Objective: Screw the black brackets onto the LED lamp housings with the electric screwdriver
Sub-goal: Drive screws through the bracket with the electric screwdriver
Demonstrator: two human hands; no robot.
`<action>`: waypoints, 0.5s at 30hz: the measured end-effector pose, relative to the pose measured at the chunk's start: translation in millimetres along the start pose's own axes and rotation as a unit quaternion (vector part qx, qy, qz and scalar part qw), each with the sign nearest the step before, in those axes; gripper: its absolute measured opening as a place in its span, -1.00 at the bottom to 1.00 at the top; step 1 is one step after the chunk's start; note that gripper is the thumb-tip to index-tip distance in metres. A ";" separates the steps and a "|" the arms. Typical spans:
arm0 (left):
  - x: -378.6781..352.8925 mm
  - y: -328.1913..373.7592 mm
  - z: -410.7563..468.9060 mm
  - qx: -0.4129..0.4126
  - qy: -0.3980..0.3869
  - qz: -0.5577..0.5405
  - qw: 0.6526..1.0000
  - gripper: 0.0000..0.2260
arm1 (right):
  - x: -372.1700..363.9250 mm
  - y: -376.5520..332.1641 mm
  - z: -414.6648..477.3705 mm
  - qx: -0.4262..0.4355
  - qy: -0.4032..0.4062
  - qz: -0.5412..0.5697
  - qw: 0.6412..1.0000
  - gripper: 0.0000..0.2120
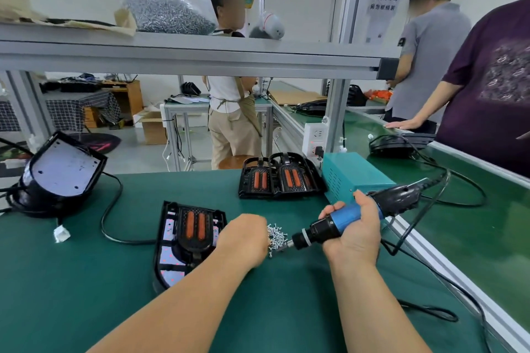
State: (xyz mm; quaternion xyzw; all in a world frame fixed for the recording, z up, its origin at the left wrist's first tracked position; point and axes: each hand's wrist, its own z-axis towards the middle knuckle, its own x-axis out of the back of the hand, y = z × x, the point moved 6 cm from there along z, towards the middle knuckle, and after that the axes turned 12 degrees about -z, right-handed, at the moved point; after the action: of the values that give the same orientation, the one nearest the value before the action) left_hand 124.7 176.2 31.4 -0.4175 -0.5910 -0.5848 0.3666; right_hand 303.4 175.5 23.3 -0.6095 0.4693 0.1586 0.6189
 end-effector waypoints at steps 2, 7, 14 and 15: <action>3.4 1.3 -3.7 -0.001 0.007 -0.011 1.000 -0.78 | -0.2 0.2 -0.2 0.001 -0.002 0.000 1.000 -0.71; 17.1 4.2 -9.2 -0.003 0.022 -0.048 0.999 -0.83 | 0.0 -1.8 -1.1 0.004 -0.006 0.006 1.000 -0.72; 12.0 -17.0 -30.8 0.070 0.107 -0.530 0.838 -0.83 | -4.4 -2.1 -7.6 -0.018 -0.010 0.021 1.000 -0.78; 6.3 -19.2 -32.4 0.076 0.100 -0.578 0.806 -0.85 | -4.9 -1.5 -8.6 -0.021 -0.009 0.023 0.999 -0.78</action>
State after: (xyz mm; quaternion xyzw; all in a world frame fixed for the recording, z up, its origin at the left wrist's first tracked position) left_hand 102.8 144.9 31.3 0.0919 -0.7257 -0.6802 0.0485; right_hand 298.7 169.3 29.5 -0.6099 0.4743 0.1881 0.6064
